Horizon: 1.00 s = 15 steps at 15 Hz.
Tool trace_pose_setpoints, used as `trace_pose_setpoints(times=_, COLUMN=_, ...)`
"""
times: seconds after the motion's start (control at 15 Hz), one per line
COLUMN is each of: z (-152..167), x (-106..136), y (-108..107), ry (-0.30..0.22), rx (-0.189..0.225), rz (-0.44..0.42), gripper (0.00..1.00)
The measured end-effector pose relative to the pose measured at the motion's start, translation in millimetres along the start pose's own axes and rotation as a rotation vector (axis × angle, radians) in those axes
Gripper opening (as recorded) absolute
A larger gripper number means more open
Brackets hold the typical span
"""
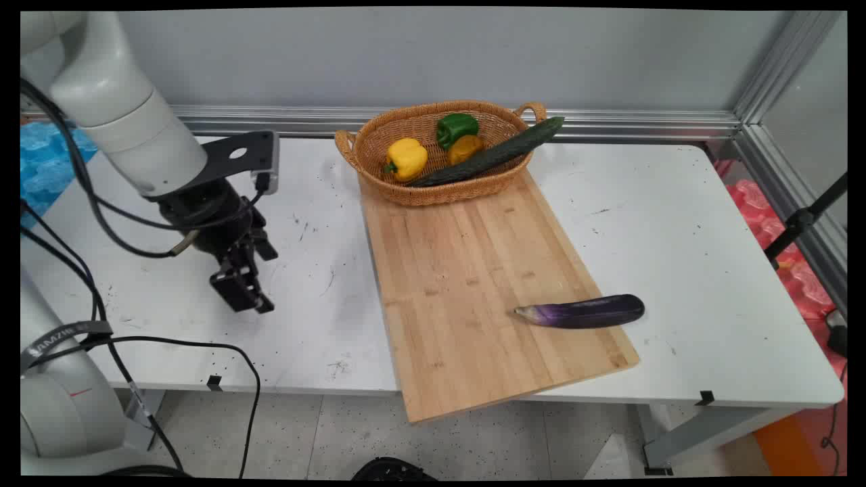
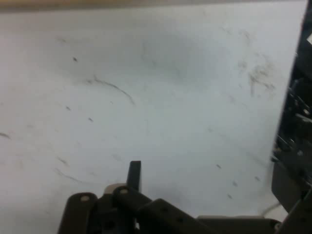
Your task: Pick up the cucumber from the vegetable basket
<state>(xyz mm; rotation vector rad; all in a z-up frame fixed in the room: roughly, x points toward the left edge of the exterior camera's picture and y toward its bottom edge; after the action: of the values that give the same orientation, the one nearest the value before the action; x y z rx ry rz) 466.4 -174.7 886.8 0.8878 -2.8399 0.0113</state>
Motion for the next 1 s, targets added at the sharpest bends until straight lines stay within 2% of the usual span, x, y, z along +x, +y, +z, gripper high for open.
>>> trace_pose_setpoints(times=0.47, z=0, x=54, y=-48, ry=0.088, rx=0.095, rz=0.011, gripper=1.0)
trace_pose_setpoints(times=0.67, z=-3, x=91, y=-79, ry=0.146, rx=0.138, rz=0.03, gripper=1.0)
trace_pose_setpoints(times=0.87, z=-4, x=118, y=-102, ry=0.19, rx=0.165, rz=0.037, gripper=1.0)
trace_pose_setpoints(times=1.0, z=-4, x=143, y=-126, ry=0.237, rx=0.188, rz=0.041, gripper=1.0)
